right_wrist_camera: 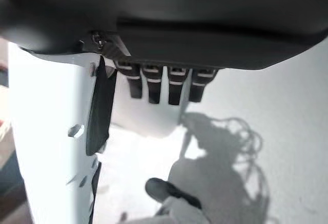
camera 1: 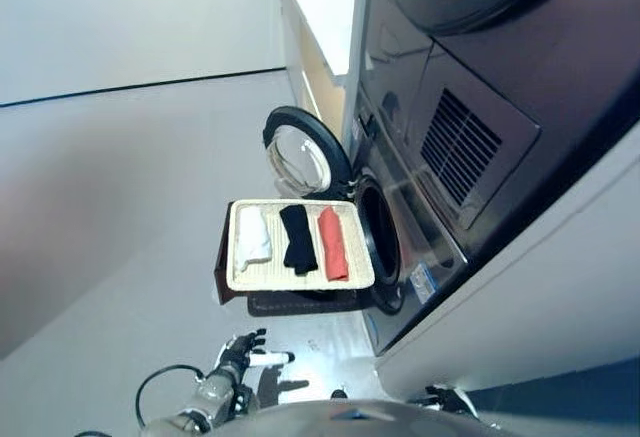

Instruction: Pick up the clothes and place them into the washing machine

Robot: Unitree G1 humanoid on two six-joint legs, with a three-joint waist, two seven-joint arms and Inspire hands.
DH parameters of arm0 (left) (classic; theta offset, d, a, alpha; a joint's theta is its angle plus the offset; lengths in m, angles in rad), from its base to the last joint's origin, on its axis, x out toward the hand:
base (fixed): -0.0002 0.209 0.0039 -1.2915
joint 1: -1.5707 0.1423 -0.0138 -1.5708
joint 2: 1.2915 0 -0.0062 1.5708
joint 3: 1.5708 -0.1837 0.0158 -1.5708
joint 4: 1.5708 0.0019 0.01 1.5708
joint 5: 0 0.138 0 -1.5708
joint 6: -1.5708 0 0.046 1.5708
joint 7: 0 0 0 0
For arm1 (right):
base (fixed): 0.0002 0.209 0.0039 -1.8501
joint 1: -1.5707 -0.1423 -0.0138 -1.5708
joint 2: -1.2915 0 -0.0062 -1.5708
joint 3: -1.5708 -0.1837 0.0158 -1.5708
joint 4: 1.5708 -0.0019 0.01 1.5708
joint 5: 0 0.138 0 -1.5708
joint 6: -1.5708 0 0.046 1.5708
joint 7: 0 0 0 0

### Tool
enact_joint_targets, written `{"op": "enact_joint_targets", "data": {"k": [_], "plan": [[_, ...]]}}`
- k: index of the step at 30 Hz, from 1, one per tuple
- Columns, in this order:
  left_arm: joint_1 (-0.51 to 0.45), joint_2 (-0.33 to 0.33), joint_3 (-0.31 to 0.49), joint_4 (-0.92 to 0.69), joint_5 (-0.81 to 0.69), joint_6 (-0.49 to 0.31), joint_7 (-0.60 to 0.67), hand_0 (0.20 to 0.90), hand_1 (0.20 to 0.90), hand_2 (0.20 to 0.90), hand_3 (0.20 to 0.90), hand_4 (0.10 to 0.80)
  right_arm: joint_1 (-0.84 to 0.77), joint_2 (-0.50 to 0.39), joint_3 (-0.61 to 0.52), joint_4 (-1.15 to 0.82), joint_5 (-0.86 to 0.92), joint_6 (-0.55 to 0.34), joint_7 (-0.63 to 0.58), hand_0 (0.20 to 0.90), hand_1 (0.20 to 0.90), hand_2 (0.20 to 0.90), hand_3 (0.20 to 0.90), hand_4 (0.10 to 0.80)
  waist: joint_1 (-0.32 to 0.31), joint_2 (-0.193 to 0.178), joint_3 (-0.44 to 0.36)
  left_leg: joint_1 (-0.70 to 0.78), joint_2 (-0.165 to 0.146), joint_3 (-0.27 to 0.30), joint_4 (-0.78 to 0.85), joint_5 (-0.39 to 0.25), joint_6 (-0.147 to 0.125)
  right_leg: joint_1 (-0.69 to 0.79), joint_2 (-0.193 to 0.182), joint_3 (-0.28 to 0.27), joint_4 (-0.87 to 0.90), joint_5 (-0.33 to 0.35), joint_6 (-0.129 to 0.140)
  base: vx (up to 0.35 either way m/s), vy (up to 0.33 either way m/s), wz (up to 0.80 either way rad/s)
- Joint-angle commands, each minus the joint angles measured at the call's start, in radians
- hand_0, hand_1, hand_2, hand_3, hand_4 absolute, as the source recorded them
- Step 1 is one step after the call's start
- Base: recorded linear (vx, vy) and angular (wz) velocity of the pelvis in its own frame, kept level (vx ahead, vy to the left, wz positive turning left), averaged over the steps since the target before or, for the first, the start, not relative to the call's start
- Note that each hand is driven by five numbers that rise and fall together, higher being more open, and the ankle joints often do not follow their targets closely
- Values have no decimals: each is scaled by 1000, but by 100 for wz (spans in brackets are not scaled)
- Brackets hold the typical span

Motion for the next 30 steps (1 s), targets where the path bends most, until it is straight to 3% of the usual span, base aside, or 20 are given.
{"op": "enact_joint_targets", "data": {"k": [1, 3, 4, 6, 7, 9, 10, 12, 13, 15, 19, 22, 23, 25, 30], "plan": [[14, 41, 13, 18, -7, -14, 29, 900, 900, 900, 900, 800, -65, -49, 1, -25, 8, -67, -52, 900, 900, 900, 900, 800, 48, 18, -14, 7, 36, -20, -281, 131, 13, 66, -42, 94, 12, -74, 130, 371, 189, -31], [18, 42, 15, 25, -3, -14, 30, 900, 900, 900, 900, 800, -62, -50, -4, -21, 11, -65, -52, 900, 900, 900, 900, 800, 53, 19, -16, 8, 31, -26, -299, 141, 9, 90, -52, 99, 9, -85, 137, 353, 196, -15], [23, 46, 19, 32, 11, -10, 28, 900, 900, 900, 900, 800, -57, -51, -10, -8, 7, -62, -46, 900, 900, 900, 900, 800, 63, 23, -37, 21, 13, -59, -288, 125, 15, 113, -77, 115, 18, -99, 151, 325, 210, -22], [24, 49, 17, 31, 12, -12, 25, 900, 900, 900, 900, 800, -53, -47, -10, -6, 6, -62, -43, 900, 900, 900, 900, 800, 63, 16, -47, 23, -1, -53, -267, 114, 17, 121, -93, 117, 22, -101, 159, 313, 234, -52], [18, 58, 16, 25, 22, -16, 20, 900, 900, 900, 900, 800, -49, -43, -29, 10, 10, -58, -33, 900, 900, 900, 900, 800, 70, 2, -60, 22, -42, -49, -228, 73, 39, 118, -140, 123, 55, -94, 187, 249, 254, -68], [6, 71, 16, 25, 30, -18, 22, 900, 900, 900, 900, 800, -53, -36, -42, 12, 18, -59, -30, 900, 900, 900, 900, 800, 73, -9, -65, 18, -76, -27, -196, 37, 64, 86, -172, 140, 131, -56, 204, 255, 296, -37], [-2, 81, 12, 20, 34, -18, 27, 900, 900, 900, 900, 800, -54, -33, -51, 10, 25, -59, -27, 900, 900, 900, 900, 800, 71, -19, -66, 20, -102, -13, -178, 11, 83, 58, -193, 155, 196, -4, 211, 193, 257, -3], [-9, 88, 9, 13, 36, -18, 27, 900, 900, 900, 900, 800, -57, -34, -52, 7, 28, -60, -27, 900, 900, 900, 900, 800, 70, -17, -65, 29, -112, -6, -176, 1, 94, 28, -194, 161, 247, 34, 209, 139, 220, 2], [-20, 100, 5, 7, 42, -18, 24, 900, 900, 900, 900, 800, -61, -35, -56, 1, 34, -62, -23, 900, 900, 900, 900, 800, 59, -6, -50, 58, -131, 5, -178, -20, 118, -33, -194, 154, 360, 98, 202, 145, 286, 5], [-27, 113, 6, 12, 45, -14, 24, 900, 900, 900, 900, 800, -63, -30, -64, 2, 39, -61, -23, 900, 900, 900, 900, 800, 48, 14, -31, 92, -136, 16, -184, -35, 135, -93, -194, 99, 445, 127, 196, 180, 314, -7], [-15, 117, 20, 18, 63, -9, 11, 900, 900, 900, 900, 800, -49, -28, -76, 12, 38, -60, -15, 900, 900, 900, 900, 800, 22, 33, -40, 180, -150, 27, -247, -55, 132, -159, -143, -34, 341, 18, 174, 258, 177, -9], [-3, 107, 31, 17, 73, -9, 3, 900, 900, 900, 900, 800, -42, -31, -79, 18, 28, -57, -11, 900, 900, 900, 900, 800, 9, 14, -42, 241, -178, 25, -277, -82, 128, -172, -116, -126, 160, 46, 165, 222, 36, -1], [2, 103, 33, 18, 75, -9, 2, 900, 900, 900, 900, 800, -40, -32, -80, 17, 26, -56, -9, 900, 900, 900, 900, 800, 3, 8, -42, 253, -185, 24, -277, -93, 128, -178, -108, -128, 130, 62, 165, 151, 8, 6], [2, 92, 32, 18, 74, -13, 1, 900, 900, 900, 900, 800, -33, -31, -72, 22, 30, -60, 0, 900, 900, 900, 900, 800, -10, -1, -40, 266, -198, 6, -263, -114, 134, -153, -71, -18, 104, 52, 153, 150, 1, 23], [29, 55, 34, 32, 79, -15, -10, 900, 900, 900, 900, 800, -13, -26, -72, 38, 32, -61, 5, 900, 900, 900, 900, 800, 2, 0, -84, 296, -195, 13, -318, -92, 122, -75, -57, -25, 29, 51, 153, 119, -31, 16]]}}
